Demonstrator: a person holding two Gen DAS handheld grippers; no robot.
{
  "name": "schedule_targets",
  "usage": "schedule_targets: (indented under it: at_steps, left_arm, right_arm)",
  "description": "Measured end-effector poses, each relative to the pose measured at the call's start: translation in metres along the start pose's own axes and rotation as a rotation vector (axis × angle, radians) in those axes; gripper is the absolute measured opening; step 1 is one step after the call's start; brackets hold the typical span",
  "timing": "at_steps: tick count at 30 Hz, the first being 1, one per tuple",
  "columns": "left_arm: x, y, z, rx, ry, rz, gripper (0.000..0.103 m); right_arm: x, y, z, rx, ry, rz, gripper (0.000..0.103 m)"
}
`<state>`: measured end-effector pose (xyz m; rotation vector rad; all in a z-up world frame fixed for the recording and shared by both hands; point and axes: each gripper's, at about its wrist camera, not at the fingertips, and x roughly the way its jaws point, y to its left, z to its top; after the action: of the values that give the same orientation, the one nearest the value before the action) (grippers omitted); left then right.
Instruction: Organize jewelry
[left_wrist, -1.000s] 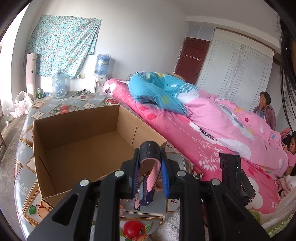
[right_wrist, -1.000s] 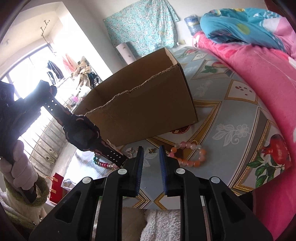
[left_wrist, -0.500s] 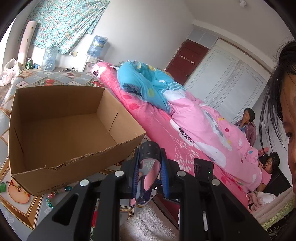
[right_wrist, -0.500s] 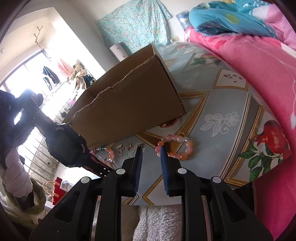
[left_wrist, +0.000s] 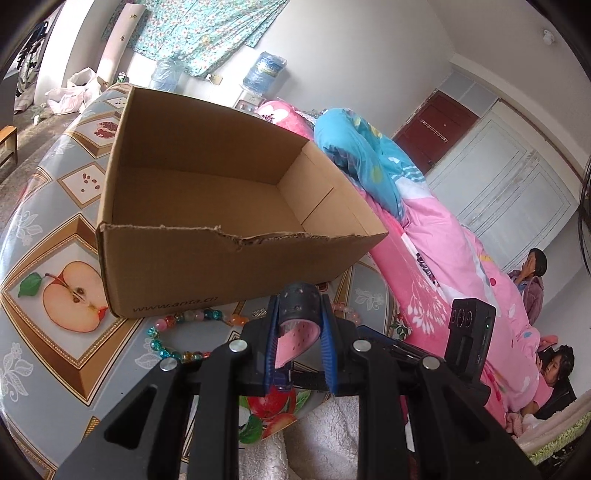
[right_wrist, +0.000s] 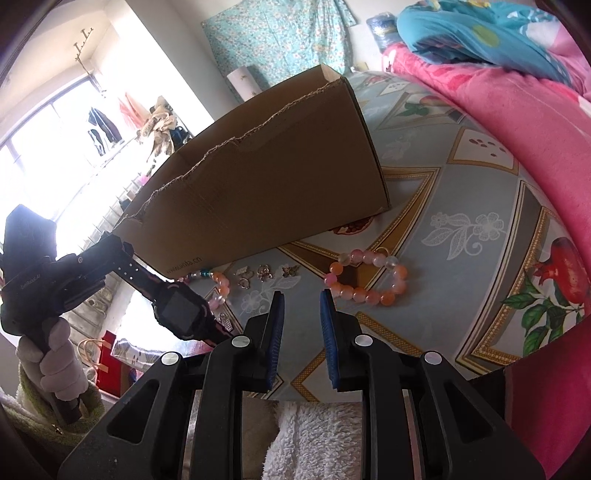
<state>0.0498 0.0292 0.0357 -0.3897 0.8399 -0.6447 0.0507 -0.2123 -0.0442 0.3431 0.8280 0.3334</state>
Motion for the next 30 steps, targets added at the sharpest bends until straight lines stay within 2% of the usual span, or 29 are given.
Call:
schedule_targets:
  at_steps: [8, 12, 15, 20, 25, 30]
  left_arm:
    - [-0.002, 0.009, -0.006, 0.008, 0.003, 0.041, 0.020]
    - [-0.001, 0.017, -0.010, -0.009, 0.012, 0.055, 0.020]
    - [-0.002, 0.022, -0.011, -0.017, 0.010, 0.064, 0.020]
    - [-0.003, 0.026, -0.013, -0.012, 0.002, 0.072, 0.020]
    - [-0.004, 0.026, -0.013, -0.004, -0.006, 0.064, 0.020]
    - [-0.004, 0.028, -0.014, -0.005, -0.008, 0.047, 0.020]
  right_arm:
    - [0.007, 0.014, -0.015, -0.022, 0.066, 0.033, 0.025]
    - [0.015, 0.025, -0.010, -0.059, 0.090, 0.063, 0.025]
    - [0.024, 0.038, 0.004, -0.145, 0.121, 0.078, 0.025]
    - [0.052, 0.055, 0.020, -0.295, 0.256, 0.089, 0.026]
    - [0.071, 0.075, 0.022, -0.435, 0.343, 0.047, 0.026]
    - [0.083, 0.086, 0.019, -0.510, 0.389, 0.015, 0.026]
